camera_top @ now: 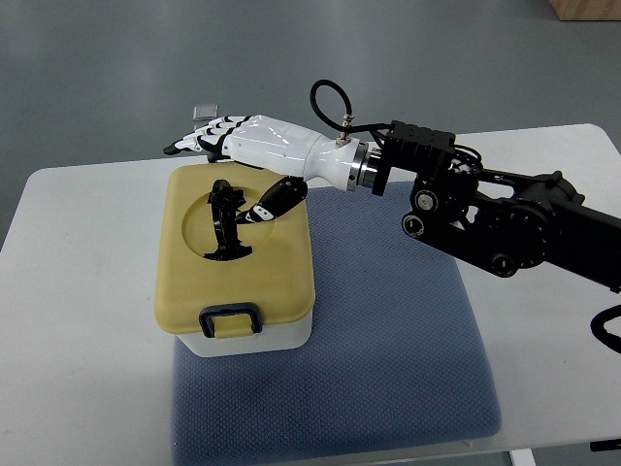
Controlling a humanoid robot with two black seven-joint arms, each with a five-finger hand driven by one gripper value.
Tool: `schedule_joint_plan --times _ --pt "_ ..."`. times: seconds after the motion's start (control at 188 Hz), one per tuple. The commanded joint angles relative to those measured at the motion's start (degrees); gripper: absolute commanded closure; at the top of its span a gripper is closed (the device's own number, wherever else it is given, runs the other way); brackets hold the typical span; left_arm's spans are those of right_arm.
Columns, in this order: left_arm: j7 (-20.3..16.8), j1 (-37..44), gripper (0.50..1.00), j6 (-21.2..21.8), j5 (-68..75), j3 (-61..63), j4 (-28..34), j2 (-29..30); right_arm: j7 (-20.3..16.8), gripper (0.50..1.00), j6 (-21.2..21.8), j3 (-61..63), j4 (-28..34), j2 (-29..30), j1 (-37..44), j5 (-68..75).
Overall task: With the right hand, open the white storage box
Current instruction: 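Lower the right hand onto the lid and grasp the black lid handle, then lift the yellow lid up off the white box with the right hand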
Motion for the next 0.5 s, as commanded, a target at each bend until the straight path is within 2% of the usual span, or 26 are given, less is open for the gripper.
schedule_joint_plan --times 0.0,0.144,0.245,0.388,0.495 --pt "0.0 0.0 0.5 0.0 0.0 0.0 0.0 0.0 0.0 0.576 -0.5 -0.1 -0.9 1.5 -0.6 -0.2" --pt "0.0 0.1 0.5 0.0 0.0 0.0 0.0 0.0 0.0 0.581 -1.6 -0.1 -2.1 3.3 -0.9 -0.3" --pt "0.0 0.1 0.5 0.0 0.0 0.0 0.0 0.0 0.0 0.605 -2.6 -0.1 -3.0 4.1 -1.2 -0.3" --pt "0.0 0.1 0.5 0.0 0.0 0.0 0.0 0.0 0.0 0.718 -4.6 -0.1 -4.3 5.3 -1.2 -0.3" --pt "0.0 0.1 0.5 0.0 0.0 0.0 0.0 0.0 0.0 0.899 -4.8 -0.1 -4.5 5.6 -1.3 -0.3"
